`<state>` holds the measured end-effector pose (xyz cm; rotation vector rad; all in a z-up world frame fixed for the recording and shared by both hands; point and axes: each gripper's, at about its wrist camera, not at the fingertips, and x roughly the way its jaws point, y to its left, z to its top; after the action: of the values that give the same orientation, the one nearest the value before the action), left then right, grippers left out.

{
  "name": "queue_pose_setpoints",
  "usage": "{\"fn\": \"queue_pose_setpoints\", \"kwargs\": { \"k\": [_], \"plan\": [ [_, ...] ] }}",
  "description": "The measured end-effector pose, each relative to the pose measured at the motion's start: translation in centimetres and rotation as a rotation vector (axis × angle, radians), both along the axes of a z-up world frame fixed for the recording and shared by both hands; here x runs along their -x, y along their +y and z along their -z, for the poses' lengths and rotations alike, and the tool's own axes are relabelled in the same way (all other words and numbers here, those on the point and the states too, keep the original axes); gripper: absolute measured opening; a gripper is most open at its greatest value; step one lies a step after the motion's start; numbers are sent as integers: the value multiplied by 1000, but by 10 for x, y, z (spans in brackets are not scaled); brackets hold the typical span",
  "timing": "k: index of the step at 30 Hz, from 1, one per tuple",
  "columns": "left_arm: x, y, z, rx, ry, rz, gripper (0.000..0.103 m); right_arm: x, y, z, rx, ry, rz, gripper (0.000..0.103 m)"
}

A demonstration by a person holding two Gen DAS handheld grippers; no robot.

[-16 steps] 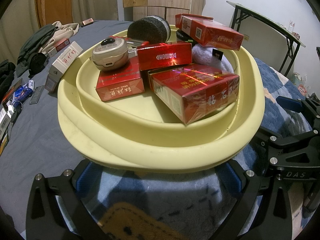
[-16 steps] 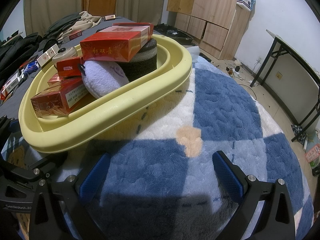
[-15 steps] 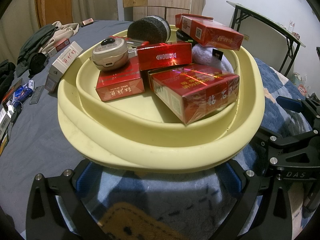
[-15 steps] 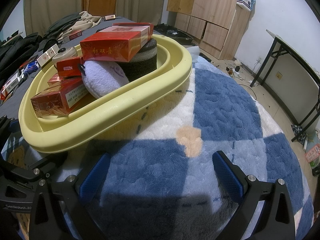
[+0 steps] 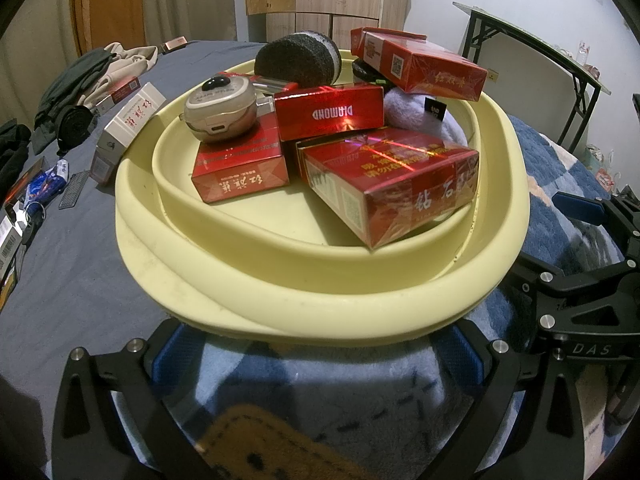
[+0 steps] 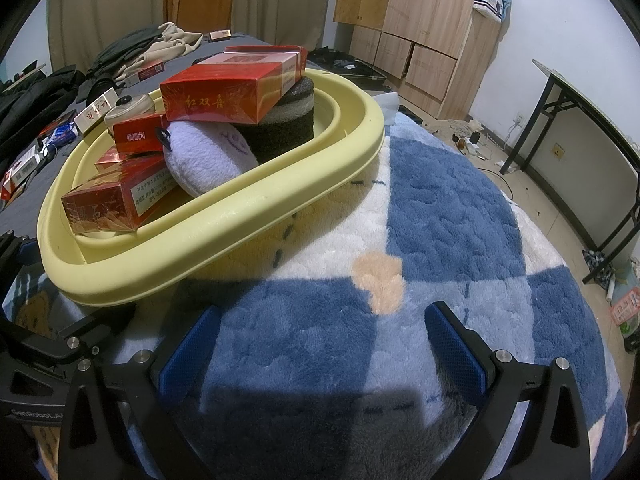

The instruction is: Organize rigid objects

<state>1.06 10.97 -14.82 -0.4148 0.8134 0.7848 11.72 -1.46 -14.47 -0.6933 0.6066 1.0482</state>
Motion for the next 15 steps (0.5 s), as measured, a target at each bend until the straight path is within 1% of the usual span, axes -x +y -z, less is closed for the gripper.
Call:
{"fn": "queue_pose_setpoints", "kwargs": {
  "k": [15],
  "plan": [
    [-2, 0, 0, 0, 0, 0, 103, 0, 0, 0, 0, -2, 0, 103]
  ]
}}
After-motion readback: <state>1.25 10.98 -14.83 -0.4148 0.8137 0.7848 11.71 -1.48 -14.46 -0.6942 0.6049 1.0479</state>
